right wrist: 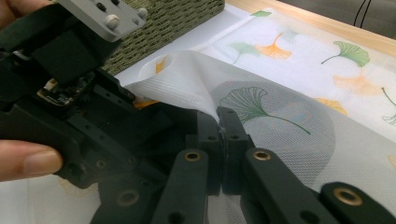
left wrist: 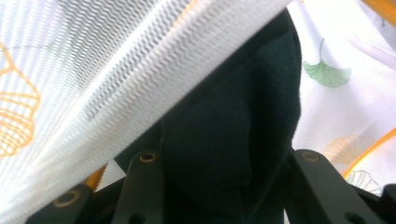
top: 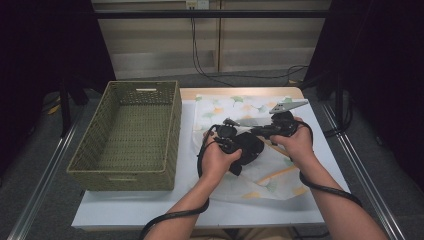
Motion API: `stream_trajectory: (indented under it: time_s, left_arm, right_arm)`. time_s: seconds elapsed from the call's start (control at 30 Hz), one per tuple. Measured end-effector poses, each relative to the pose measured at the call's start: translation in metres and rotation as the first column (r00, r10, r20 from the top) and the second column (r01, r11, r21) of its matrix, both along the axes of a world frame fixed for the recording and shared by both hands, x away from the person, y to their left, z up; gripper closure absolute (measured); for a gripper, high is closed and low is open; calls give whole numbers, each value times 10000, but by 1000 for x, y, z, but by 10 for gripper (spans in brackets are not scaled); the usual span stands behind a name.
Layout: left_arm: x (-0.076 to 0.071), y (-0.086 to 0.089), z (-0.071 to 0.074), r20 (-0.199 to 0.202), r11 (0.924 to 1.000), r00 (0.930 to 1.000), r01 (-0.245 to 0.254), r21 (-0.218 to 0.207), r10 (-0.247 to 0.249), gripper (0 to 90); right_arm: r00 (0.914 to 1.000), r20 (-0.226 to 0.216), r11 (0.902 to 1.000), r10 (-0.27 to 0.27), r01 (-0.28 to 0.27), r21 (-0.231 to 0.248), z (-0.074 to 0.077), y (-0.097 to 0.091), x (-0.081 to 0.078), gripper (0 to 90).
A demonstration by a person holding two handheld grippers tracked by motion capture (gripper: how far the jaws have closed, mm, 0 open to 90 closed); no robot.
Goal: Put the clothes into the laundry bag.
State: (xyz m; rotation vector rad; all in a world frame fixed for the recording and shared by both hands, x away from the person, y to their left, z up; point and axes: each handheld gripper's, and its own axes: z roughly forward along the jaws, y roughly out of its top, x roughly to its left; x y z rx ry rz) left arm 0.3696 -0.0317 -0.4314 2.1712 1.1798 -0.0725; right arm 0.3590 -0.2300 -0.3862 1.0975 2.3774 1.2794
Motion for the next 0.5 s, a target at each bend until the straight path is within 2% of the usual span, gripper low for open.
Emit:
stream_trajectory:
  time_s: [0.07, 0.1, 0.13, 0.2, 0.23, 0.27, 0.37, 0.4, 0.5]
  left_arm:
    - [1, 1, -2, 13, 10000, 10000, 62, -2, -62, 620]
    - [1, 0, -3, 56, 9999, 10000, -81, -82, 81, 618]
    - [1, 0, -3, 139, 9999, 9999, 84, 93, -85, 616]
    - [1, 1, -4, 185, 9997, 9996, 211, 121, -213, 609]
    - [1, -1, -6, 241, 10000, 9997, 64, 33, -65, 602]
    - [2, 1, -6, 251, 9995, 9993, 274, 179, -278, 602]
    - [3, 0, -10, 358, 9998, 9992, 198, 43, -199, 587]
    - [3, 1, -11, 357, 9991, 9986, 386, 168, -391, 571]
    - [2, 1, -11, 406, 9993, 9985, 366, -2, -366, 542]
  right_arm:
    - [10000, -1, 10000, 30, -30, -11, -1, 0, 0, 900]
    - [10000, -13, 10000, 49, -49, -24, -1, 0, 0, 900]
    - [10000, -10, 10000, 44, -44, -27, -1, 1, 0, 900]
    - [10000, -19, 10000, 23, -23, -58, -2, 1, 0, 900]
    - [10000, -65, 10000, -17, 17, -34, -2, 1, 0, 900]
    - [10000, -65, 10000, -17, 17, -34, -2, 1, 0, 900]
    - [10000, -55, 10000, 13, -14, -76, -3, 1, 0, 900]
    - [10000, -58, 10000, 28, -28, -66, -4, 1, 0, 900]
    - [10000, -58, 9999, -13, 12, -101, -4, 1, 0, 900]
